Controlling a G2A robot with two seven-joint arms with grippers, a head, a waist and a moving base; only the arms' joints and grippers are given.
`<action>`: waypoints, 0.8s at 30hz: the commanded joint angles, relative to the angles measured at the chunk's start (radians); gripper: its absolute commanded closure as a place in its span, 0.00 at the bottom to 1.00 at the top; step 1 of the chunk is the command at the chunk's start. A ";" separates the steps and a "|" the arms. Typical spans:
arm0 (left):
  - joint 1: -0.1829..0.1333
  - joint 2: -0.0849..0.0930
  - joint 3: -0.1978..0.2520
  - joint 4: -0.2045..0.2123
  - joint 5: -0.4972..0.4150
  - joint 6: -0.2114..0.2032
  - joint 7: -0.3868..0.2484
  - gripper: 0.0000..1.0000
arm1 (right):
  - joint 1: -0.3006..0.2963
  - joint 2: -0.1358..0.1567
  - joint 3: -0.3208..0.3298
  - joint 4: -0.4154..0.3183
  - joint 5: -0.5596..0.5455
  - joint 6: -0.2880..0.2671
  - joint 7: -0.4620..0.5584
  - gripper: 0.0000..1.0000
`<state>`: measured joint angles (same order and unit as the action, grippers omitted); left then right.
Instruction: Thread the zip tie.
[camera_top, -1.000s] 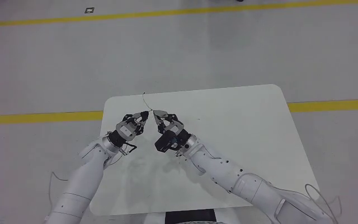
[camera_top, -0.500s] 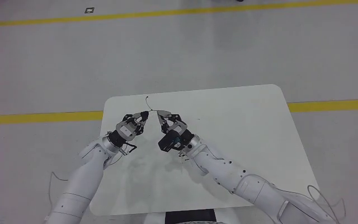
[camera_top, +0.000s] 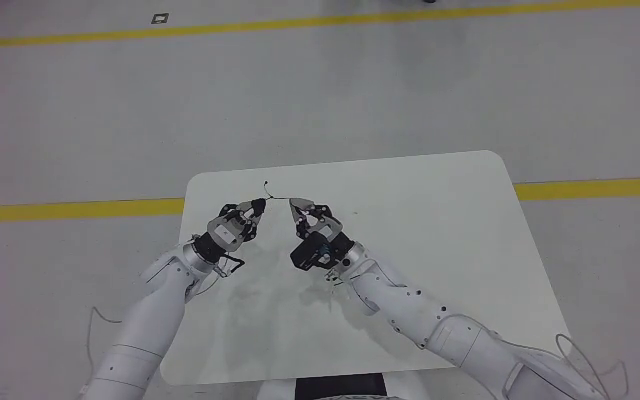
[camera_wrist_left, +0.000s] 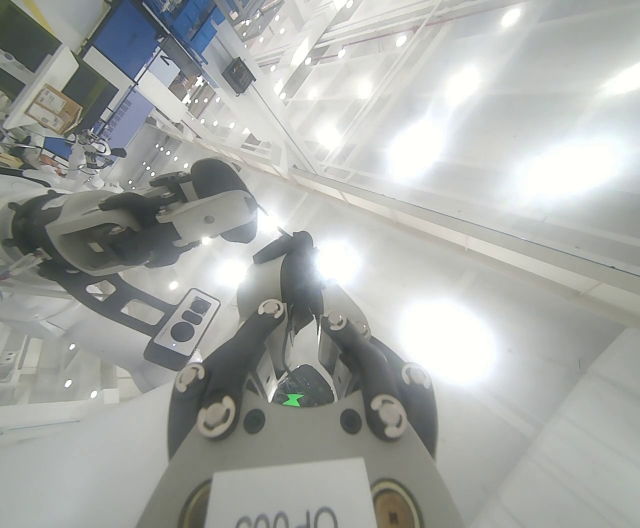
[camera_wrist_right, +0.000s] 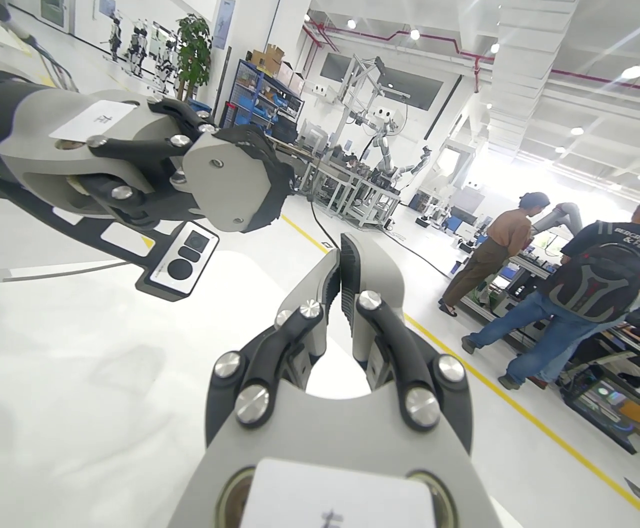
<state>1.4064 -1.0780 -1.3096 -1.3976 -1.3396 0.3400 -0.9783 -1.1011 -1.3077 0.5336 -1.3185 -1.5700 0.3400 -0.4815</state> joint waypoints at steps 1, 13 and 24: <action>0.000 0.000 0.000 0.000 0.000 0.000 0.000 1.00 | -0.002 0.003 0.002 -0.003 0.000 0.000 0.003 1.00; 0.000 0.000 0.000 0.000 0.000 0.000 0.000 1.00 | -0.006 0.023 0.007 -0.017 0.000 0.000 0.025 1.00; 0.000 0.000 0.000 0.000 0.000 0.000 0.000 1.00 | -0.020 0.041 0.021 -0.031 0.000 0.000 0.041 1.00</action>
<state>1.4064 -1.0780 -1.3096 -1.3976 -1.3396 0.3400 -0.9783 -1.1205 -1.2683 0.5540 -1.3489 -1.5700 0.3400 -0.4416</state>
